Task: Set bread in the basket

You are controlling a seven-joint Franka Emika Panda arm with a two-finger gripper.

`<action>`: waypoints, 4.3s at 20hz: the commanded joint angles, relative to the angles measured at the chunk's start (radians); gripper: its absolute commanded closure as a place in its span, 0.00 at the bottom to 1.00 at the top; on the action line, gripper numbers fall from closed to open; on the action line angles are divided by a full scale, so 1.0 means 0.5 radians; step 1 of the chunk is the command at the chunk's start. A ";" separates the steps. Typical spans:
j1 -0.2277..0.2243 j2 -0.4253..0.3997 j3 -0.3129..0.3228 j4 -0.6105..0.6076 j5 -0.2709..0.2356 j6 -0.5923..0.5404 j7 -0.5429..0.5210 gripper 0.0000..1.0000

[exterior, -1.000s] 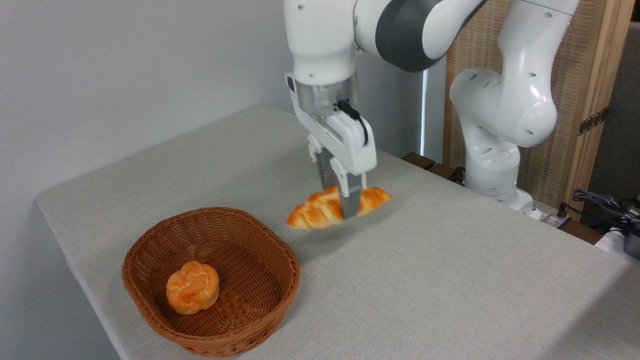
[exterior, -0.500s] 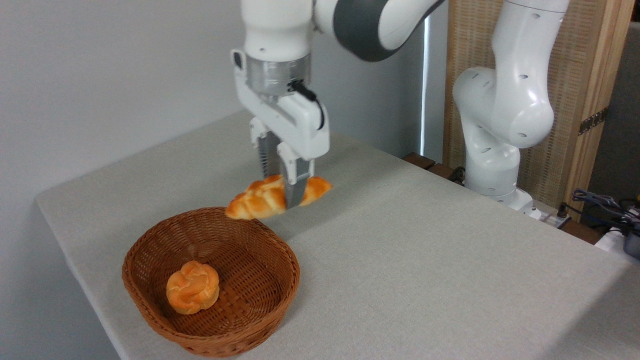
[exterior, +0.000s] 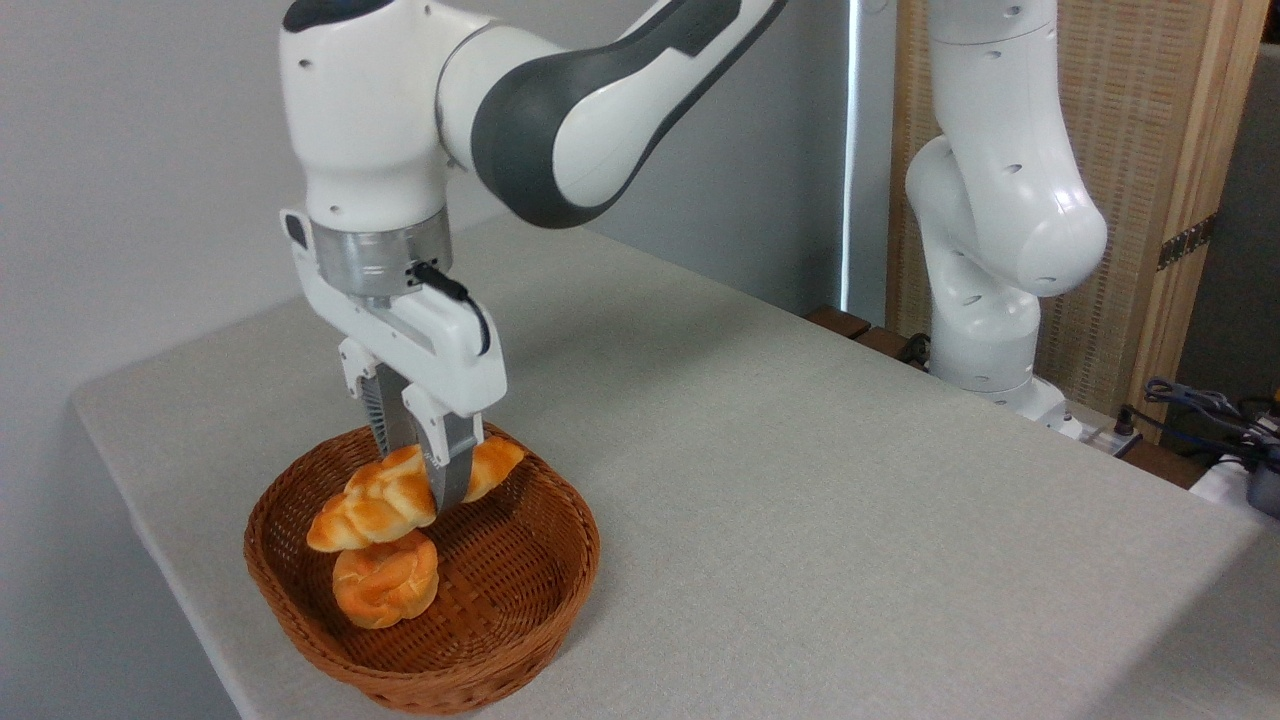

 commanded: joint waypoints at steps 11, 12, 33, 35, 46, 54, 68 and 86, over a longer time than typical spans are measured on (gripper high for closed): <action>-0.003 0.089 -0.017 0.063 -0.025 0.018 -0.092 0.08; -0.003 0.089 -0.017 0.063 -0.025 0.018 -0.092 0.06; -0.003 0.073 -0.014 0.182 -0.028 -0.110 -0.089 0.00; -0.003 0.064 -0.014 0.301 -0.028 -0.288 -0.089 0.00; 0.408 -0.258 -0.384 0.373 0.131 -0.651 0.034 0.00; 0.773 -0.289 -0.738 0.329 0.267 -0.657 0.040 0.00; 0.764 -0.283 -0.720 0.357 0.267 -0.752 0.034 0.00; 0.767 -0.286 -0.717 0.360 0.276 -0.810 0.043 0.00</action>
